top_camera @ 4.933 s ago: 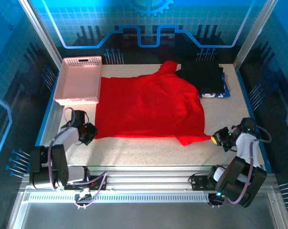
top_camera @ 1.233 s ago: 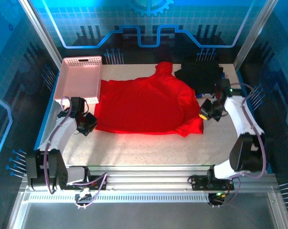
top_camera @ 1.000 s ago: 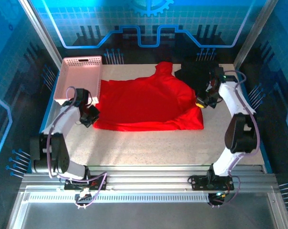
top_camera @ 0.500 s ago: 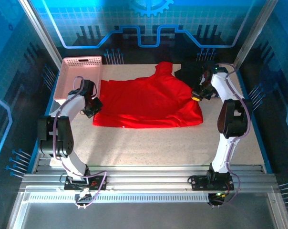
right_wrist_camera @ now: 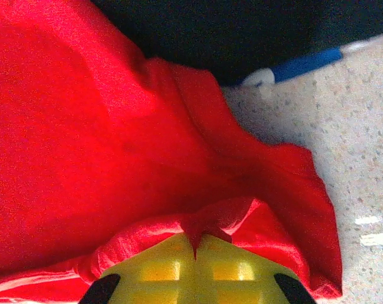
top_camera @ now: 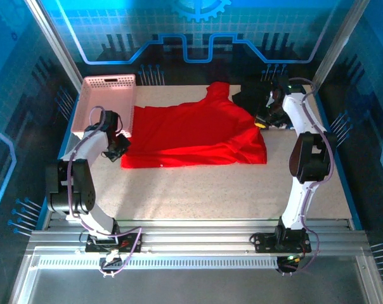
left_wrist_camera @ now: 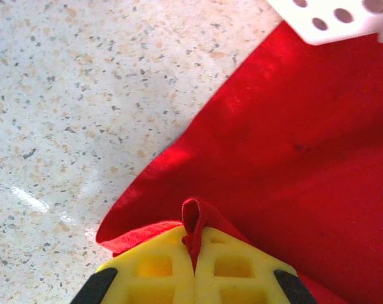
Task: Fold and stack the t-shirts
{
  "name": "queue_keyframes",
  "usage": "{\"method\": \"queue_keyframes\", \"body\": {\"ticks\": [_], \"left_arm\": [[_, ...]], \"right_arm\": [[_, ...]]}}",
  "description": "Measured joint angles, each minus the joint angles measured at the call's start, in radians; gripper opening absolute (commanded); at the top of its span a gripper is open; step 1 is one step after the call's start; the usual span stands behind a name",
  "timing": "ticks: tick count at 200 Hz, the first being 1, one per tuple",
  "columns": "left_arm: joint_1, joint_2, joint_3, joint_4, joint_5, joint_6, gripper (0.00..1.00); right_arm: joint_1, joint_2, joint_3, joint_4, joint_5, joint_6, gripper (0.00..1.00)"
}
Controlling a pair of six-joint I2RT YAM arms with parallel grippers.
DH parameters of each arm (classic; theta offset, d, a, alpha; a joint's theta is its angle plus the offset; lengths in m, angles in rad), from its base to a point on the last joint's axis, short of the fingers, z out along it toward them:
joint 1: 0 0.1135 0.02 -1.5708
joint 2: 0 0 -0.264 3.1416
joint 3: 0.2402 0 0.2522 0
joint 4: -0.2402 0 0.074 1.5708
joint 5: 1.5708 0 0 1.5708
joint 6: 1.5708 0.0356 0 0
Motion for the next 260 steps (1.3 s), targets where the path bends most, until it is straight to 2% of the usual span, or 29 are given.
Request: {"method": "queue_keyframes", "body": {"ticks": [62, 96, 106, 118, 128, 136, 154, 169, 181, 201, 227, 244, 260], "left_arm": [[0.018, 0.003, -0.035, 0.026, -0.003, -0.010, 0.00], [0.019, 0.060, -0.028, 0.049, -0.003, -0.019, 0.00], [0.019, 0.085, -0.021, 0.056, -0.002, -0.025, 0.00], [0.019, 0.105, -0.015, 0.066, -0.001, -0.029, 0.17], [0.019, 0.116, -0.012, 0.084, 0.007, -0.035, 0.46], [0.018, 0.119, -0.008, 0.095, 0.016, -0.047, 0.59], [0.018, 0.116, 0.016, 0.113, 0.043, -0.066, 0.76], [0.012, 0.084, 0.030, 0.127, 0.063, -0.085, 0.85], [0.008, 0.029, 0.029, 0.127, 0.079, -0.101, 0.86], [0.003, -0.123, 0.002, 0.120, 0.110, -0.127, 0.86], [0.002, -0.294, -0.102, 0.098, 0.147, -0.155, 0.84], [0.002, -0.323, -0.197, 0.093, 0.166, -0.172, 0.81], [0.006, -0.308, -0.279, 0.096, 0.190, -0.195, 0.77]], "right_arm": [[0.000, 0.102, 0.121, -0.008, -0.025, 0.001, 0.00], [0.000, 0.172, 0.181, -0.010, -0.035, 0.002, 0.00], [0.001, 0.196, 0.203, -0.009, -0.039, 0.005, 0.04], [0.002, 0.221, 0.229, -0.008, -0.043, 0.009, 0.12], [0.002, 0.248, 0.256, -0.008, -0.049, 0.018, 0.22], [0.002, 0.264, 0.272, 0.000, -0.061, 0.023, 0.32], [0.002, 0.283, 0.301, 0.026, -0.097, 0.039, 0.53], [0.000, 0.279, 0.314, 0.038, -0.119, 0.039, 0.60], [-0.007, 0.259, 0.309, 0.048, -0.147, 0.038, 0.63], [-0.030, 0.144, 0.168, 0.083, -0.191, 0.027, 0.64], [-0.075, -0.107, -0.108, 0.089, -0.225, 0.015, 0.63], [-0.099, -0.240, -0.298, 0.109, -0.252, 0.012, 0.60], [-0.112, -0.282, -0.427, 0.145, -0.283, 0.013, 0.60]]}}
